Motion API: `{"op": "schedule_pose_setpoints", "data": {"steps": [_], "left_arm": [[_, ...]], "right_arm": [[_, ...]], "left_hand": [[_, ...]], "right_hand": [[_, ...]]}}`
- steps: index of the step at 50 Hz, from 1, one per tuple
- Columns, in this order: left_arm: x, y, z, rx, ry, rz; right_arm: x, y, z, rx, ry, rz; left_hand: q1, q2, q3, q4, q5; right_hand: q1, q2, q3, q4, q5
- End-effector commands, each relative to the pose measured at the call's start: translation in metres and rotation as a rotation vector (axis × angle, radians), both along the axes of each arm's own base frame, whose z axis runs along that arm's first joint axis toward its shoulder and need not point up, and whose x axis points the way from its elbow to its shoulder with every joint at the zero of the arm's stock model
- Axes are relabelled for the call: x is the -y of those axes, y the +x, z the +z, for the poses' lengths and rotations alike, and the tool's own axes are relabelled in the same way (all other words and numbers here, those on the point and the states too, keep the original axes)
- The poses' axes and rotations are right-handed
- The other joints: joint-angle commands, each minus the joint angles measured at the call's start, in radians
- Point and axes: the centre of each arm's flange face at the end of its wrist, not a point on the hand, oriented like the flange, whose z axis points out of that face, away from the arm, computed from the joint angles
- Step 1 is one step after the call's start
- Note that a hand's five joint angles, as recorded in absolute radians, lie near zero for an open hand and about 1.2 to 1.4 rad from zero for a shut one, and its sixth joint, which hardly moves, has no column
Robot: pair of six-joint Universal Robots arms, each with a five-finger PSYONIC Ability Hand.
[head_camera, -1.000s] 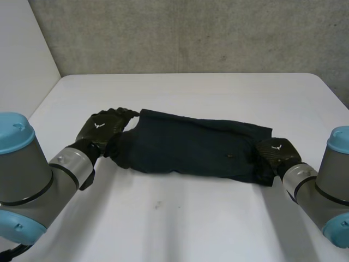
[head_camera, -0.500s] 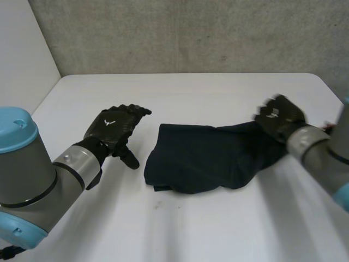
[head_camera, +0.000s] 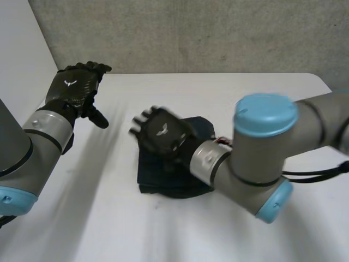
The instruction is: Fold the shorts.
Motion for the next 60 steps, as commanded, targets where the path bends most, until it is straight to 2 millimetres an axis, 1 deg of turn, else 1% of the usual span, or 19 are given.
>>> {"op": "schedule_pose_setpoints", "data": {"steps": [1, 7, 11, 18, 21, 24, 27, 28, 30, 31, 32, 34, 35, 37, 38, 39, 42, 49, 60], "left_arm": [[-0.01, -0.031, -0.005, 0.003, 0.007, -0.113], [-0.031, -0.079, -0.041, 0.046, 0.094, -0.25], [-0.035, -0.091, -0.076, 0.109, 0.21, -0.267], [-0.027, -0.084, -0.119, 0.254, 0.41, -0.147], [-0.028, -0.082, -0.125, 0.288, 0.449, -0.121], [-0.031, -0.083, -0.123, 0.298, 0.46, -0.125], [-0.031, -0.084, -0.101, 0.269, 0.413, -0.13], [-0.032, -0.084, -0.091, 0.254, 0.391, -0.131], [-0.034, -0.084, -0.06, 0.207, 0.321, -0.139], [-0.035, -0.083, -0.049, 0.191, 0.297, -0.142], [-0.038, -0.081, -0.023, 0.153, 0.24, -0.153], [-0.041, -0.078, -0.002, 0.124, 0.194, -0.163], [-0.045, -0.073, 0.022, 0.09, 0.139, -0.167], [-0.046, -0.064, 0.046, 0.058, 0.083, -0.155], [-0.046, -0.058, 0.058, 0.043, 0.058, -0.143], [-0.042, -0.043, 0.08, 0.012, 0.009, -0.103], [-0.036, -0.015, 0.103, -0.003, -0.012, -0.032], [-0.036, 0.012, 0.117, 0.015, 0.062, 0.013], [-0.038, 0.012, 0.107, -0.015, 0.114, 0.01]], "right_arm": [[0.043, -0.059, 0.02, 0.181, 0.278, -0.343], [0.056, -0.067, 0.007, 0.158, 0.349, -0.399], [0.071, -0.061, -0.021, 0.092, 0.424, -0.423], [0.083, -0.062, -0.066, -0.045, 0.531, -0.483], [0.086, -0.066, -0.07, -0.083, 0.504, -0.506], [0.088, -0.07, -0.062, -0.086, 0.481, -0.511], [0.088, -0.071, -0.045, -0.061, 0.451, -0.508], [0.087, -0.072, -0.03, -0.03, 0.425, -0.51], [0.085, -0.073, -0.012, 0.004, 0.394, -0.505], [0.084, -0.075, 0.008, 0.043, 0.35, -0.507], [0.084, -0.077, 0.018, 0.067, 0.327, -0.51], [0.088, -0.087, 0.05, 0.162, 0.252, -0.553], [0.091, -0.093, 0.059, 0.197, 0.231, -0.582], [0.096, -0.105, 0.077, 0.265, 0.199, -0.647], [0.098, -0.118, 0.096, 0.33, 0.168, -0.711], [0.097, -0.124, 0.105, 0.351, 0.152, -0.74], [0.089, -0.146, 0.133, 0.397, 0.108, -0.827], [0.079, -0.163, 0.15, 0.369, 0.114, -0.858], [0.073, -0.164, 0.152, 0.367, 0.112, -0.848]], "left_hand": [[-0.004, -0.015, -0.027, -0.019, -0.036], [0.014, 0.003, -0.009, -0.001, -0.018], [0.031, 0.02, 0.009, 0.017, -0.001], [0.034, 0.023, 0.012, 0.02, 0.002], [0.037, 0.026, 0.015, 0.023, 0.005], [0.046, 0.035, 0.023, 0.031, 0.014], [0.046, 0.035, 0.023, 0.031, 0.014], [0.046, 0.035, 0.023, 0.031, 0.014], [0.034, 0.023, 0.012, 0.02, 0.002], [0.034, 0.023, 0.012, 0.02, 0.002], [0.031, 0.021, 0.009, 0.017, -0.001], [0.031, 0.021, 0.009, 0.017, -0.001], [0.031, 0.021, 0.009, 0.017, -0.001], [0.031, 0.021, 0.009, 0.017, -0.001], [0.028, 0.018, 0.006, 0.014, -0.004], [0.028, 0.018, 0.006, 0.014, -0.004], [0.031, 0.021, 0.009, 0.017, -0.001], [0.002, -0.009, -0.021, -0.013, -0.03], [0.002, -0.009, -0.021, -0.013, -0.03]], "right_hand": [[-0.027, -0.04, -0.037, -0.059, -0.061], [-0.027, -0.04, -0.037, -0.059, -0.061], [-0.027, -0.04, -0.037, -0.059, -0.061], [-0.027, -0.04, -0.037, -0.059, -0.061], [-0.027, -0.04, -0.037, -0.059, -0.061], [-0.027, -0.04, -0.037, -0.059, -0.061], [-0.027, -0.04, -0.037, -0.059, -0.061], [-0.027, -0.04, -0.037, -0.059, -0.061], [-0.027, -0.04, -0.037, -0.059, -0.061], [-0.027, -0.04, -0.037, -0.059, -0.061], [-0.027, -0.04, -0.037, -0.059, -0.061], [-0.027, -0.04, -0.037, -0.059, -0.061], [-0.027, -0.04, -0.037, -0.059, -0.061], [-0.027, -0.04, -0.037, -0.059, -0.061], [-0.027, -0.04, -0.037, -0.059, -0.061], [-0.027, -0.04, -0.037, -0.059, -0.061], [-0.027, -0.04, -0.037, -0.059, -0.061], [-0.027, -0.04, -0.037, -0.059, -0.061], [-0.027, -0.04, -0.037, -0.059, -0.061]]}}
